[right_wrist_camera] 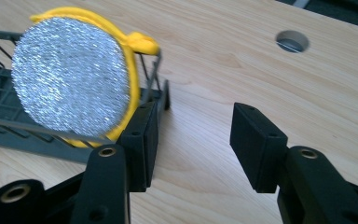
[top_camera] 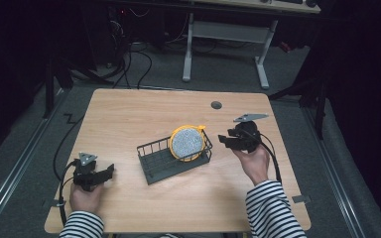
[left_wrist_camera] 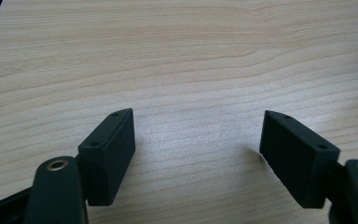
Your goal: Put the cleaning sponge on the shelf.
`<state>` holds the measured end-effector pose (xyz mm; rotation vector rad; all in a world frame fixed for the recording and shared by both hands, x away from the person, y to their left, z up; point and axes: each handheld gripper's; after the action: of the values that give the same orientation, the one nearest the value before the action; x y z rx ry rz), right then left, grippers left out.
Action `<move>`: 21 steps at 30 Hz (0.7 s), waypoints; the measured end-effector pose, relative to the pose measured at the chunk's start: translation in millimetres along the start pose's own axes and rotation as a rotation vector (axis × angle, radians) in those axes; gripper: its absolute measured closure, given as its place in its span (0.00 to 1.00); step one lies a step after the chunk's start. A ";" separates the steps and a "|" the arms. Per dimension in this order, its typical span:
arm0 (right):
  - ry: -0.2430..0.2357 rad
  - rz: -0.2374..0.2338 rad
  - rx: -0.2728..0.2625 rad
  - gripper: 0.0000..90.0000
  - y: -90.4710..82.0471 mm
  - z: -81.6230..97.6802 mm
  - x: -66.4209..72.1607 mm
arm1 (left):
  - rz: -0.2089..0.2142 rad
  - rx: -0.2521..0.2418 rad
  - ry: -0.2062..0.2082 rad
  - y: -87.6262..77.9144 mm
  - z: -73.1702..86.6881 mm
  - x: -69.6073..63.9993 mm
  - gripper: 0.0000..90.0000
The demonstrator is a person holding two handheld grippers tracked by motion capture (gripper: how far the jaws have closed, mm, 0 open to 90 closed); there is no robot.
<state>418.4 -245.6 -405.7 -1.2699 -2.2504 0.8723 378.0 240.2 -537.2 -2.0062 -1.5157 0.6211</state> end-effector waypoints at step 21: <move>0.126 0.060 -0.036 0.45 -21.8 77.1 -44.1 | -0.005 0.000 0.001 0.0 0.1 -0.5 0.30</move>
<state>379.6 -316.7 -448.2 -1.3757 -2.1485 0.7531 377.9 239.7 -537.3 -2.0020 -1.5197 0.6173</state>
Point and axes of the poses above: each handheld gripper's, and its own axes: y roughly forward along the jaws, z roughly out of its underside, x roughly to its left, and after that the axes turned 1 degree about y, right-handed
